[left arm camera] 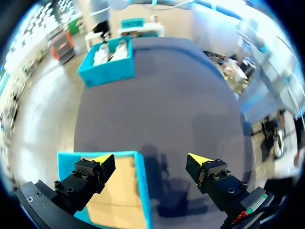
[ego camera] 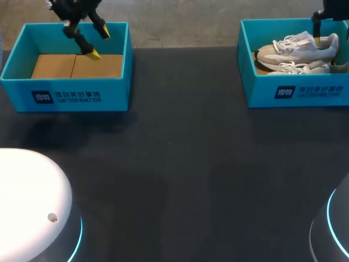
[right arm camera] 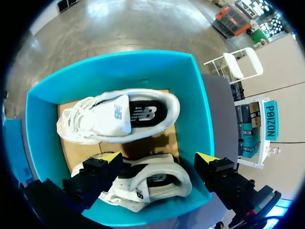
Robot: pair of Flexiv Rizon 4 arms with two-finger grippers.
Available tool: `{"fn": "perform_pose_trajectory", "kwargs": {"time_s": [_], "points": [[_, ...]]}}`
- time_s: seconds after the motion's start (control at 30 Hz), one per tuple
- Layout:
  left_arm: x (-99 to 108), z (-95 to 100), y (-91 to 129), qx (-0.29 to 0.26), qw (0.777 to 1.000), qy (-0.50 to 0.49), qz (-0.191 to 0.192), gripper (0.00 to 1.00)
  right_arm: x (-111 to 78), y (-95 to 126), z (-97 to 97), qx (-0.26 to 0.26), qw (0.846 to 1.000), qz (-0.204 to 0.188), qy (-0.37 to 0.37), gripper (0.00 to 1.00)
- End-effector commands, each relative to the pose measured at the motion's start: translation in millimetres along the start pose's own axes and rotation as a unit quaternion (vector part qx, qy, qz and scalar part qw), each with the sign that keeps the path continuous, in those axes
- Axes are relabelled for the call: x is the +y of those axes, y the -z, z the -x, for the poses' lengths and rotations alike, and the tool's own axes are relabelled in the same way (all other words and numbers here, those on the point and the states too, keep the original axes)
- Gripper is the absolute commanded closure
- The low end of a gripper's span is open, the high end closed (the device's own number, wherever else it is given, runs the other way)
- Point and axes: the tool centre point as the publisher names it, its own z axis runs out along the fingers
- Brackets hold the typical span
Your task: Take the shoe out of the shoebox, open the shoe tongue, remove and reinsert the insole, then place the shoe into the shoebox
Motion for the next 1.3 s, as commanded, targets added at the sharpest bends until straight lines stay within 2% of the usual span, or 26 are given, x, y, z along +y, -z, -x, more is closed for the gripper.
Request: {"fn": "perform_pose_trajectory", "kwargs": {"time_s": [0.03, 0.33, 0.37, 0.4, 0.47, 0.5, 0.53, 0.6, 0.63, 0.77, 0.8, 0.87, 0.9, 1.0, 1.23, 1.3], "points": [[-3, -9.9, -1, -0.137, 0.940, 0.298, 0.097, 0.00, -14.7, 6, 6.4, 0.003, 1.000, 0.025, -0.001, 0.00], [-3, -9.9, -1, -0.137, 0.940, 0.298, 0.097, 0.00, -14.7, 6, 6.4, 0.003, 1.000, 0.025, -0.001, 0.00], [-4, -12.3, -1, -0.118, 0.929, 0.335, 0.104, 0.00, -14.7, 6, 6.4, 0.003, 1.000, 0.025, -0.001, 0.00], [-8, -15.4, 1, -0.103, 0.909, 0.393, 0.087, 0.00, -18.4, 7, 6.2, 0.003, 1.000, 0.024, 0.009, 0.00], [-11, -18.0, 3, -0.090, 0.882, 0.454, 0.090, 0.00, -24.3, 8, 6.0, 0.005, 0.999, 0.024, 0.022, 0.00], [-11, -22.1, 2, -0.086, 0.877, 0.461, 0.100, 0.00, -27.5, 8, 6.4, 0.010, 0.999, 0.020, 0.027, 0.00], [-11, -25.2, 1, -0.072, 0.860, 0.495, 0.097, 0.00, -32.5, 8, 7.1, 0.022, 0.999, 0.018, 0.039, 0.00], [-14, -29.8, 1, -0.052, 0.841, 0.530, 0.092, 0.00, -38.5, 8, 7.2, 0.022, 0.998, 0.012, 0.052, 0.00], [-15, -31.5, 0, -0.049, 0.822, 0.561, 0.084, 0.00, -43.5, 9, 6.7, 0.016, 0.998, 0.009, 0.063, 0.00], [-16, -33.1, -7, -0.030, 0.779, 0.623, 0.064, 0.00, -56.7, 10, 7.5, 0.017, 0.995, 0.001, 0.098, 0.00], [-16, -32.5, -11, -0.027, 0.758, 0.649, 0.054, 0.00, -61.7, 12, 7.7, 0.017, 0.994, -0.002, 0.105, 0.00], [-17, -32.5, -14, -0.018, 0.735, 0.677, 0.041, 0.00, -68.3, 16, 7.4, 0.023, 0.993, -0.002, 0.115, 0.00], [-19, -33.4, -15, -0.003, 0.712, 0.701, 0.024, 0.00, -73.6, 21, 7.1, 0.026, 0.993, -0.001, 0.116, 0.00], [-19, -35.0, -17, 0.006, 0.681, 0.732, 0.012, 0.00, -83.6, 28, 10.7, 0.038, 0.992, -0.005, 0.120, 0.00], [-7, -29.2, -23, -0.018, 0.644, 0.765, 0.005, 0.00, -109.2, 38, 17.8, 0.042, 0.991, -0.029, 0.126, 0.00], [-2, -26.1, -24, -0.021, 0.626, 0.780, -0.001, 0.00, -119.0, 40, 19.1, 0.051, 0.990, -0.036, 0.127, 0.00]]}}
